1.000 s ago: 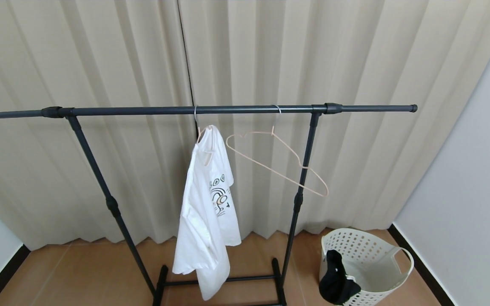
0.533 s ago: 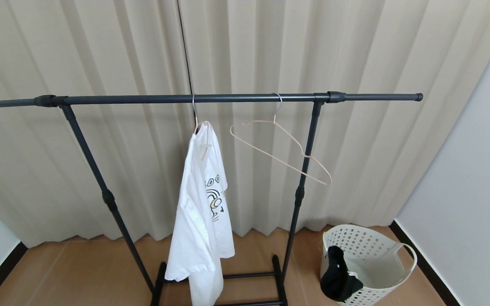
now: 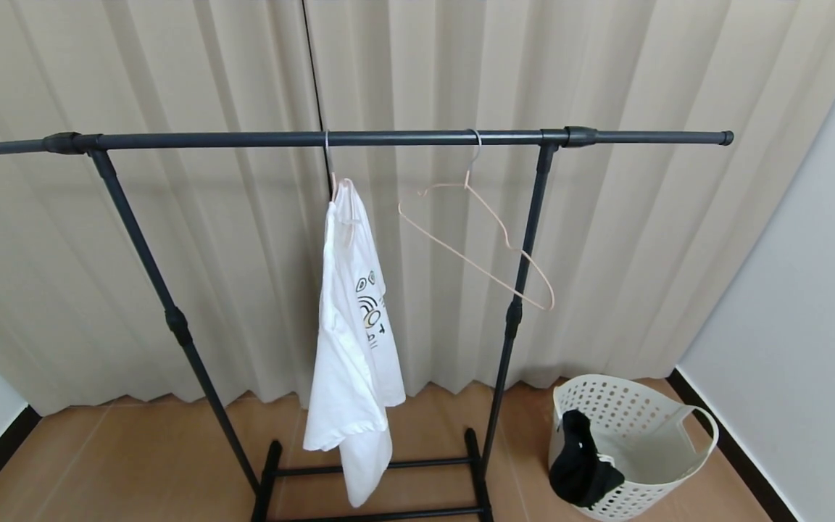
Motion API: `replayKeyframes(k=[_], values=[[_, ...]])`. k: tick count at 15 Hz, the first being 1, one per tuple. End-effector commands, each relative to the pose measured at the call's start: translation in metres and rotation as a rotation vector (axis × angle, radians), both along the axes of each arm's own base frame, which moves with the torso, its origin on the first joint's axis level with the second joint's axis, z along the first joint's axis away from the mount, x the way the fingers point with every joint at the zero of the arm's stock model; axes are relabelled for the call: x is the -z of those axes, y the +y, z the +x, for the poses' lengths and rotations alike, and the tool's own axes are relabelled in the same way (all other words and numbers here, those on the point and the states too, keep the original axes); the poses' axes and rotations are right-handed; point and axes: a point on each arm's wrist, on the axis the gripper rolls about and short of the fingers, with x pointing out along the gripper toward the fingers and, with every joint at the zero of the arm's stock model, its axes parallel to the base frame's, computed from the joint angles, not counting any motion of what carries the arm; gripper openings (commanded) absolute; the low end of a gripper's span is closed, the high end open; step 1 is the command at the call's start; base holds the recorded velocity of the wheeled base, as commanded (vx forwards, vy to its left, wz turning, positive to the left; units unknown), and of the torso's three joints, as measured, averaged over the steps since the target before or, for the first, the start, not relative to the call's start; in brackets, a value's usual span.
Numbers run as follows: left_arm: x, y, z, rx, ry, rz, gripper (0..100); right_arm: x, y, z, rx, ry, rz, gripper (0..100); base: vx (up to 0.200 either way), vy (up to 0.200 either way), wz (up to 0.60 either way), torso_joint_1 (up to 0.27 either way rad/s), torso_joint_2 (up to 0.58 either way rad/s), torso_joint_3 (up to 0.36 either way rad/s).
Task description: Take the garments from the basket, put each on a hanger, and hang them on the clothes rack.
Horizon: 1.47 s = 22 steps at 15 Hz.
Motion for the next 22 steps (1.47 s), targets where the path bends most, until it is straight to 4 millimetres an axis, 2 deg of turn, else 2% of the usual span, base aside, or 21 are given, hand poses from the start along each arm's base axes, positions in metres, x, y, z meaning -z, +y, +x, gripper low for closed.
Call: replayKeyframes(k=[1,13,22], values=[[0.0002,0.0000,0.0001,0.000,0.003,0.001,100,0.0000,0.0000,0.0001,0.000,0.002,0.001,100,0.000,0.000,0.00,-0.168,0.40,0.232],[0.0000,0.0001,0.0001,-0.003,0.001,-0.001,100,-0.0005,-0.0001,0.0000,0.005,0.000,0.015,100,0.000,0.000,0.00,-0.200,0.53,0.325],[0.0000,0.0001,0.0001,-0.003,0.001,-0.001,100,-0.0005,-0.0001,0.0000,0.005,0.000,0.015,100,0.000,0.000,0.00,-0.131,0.48,0.347]])
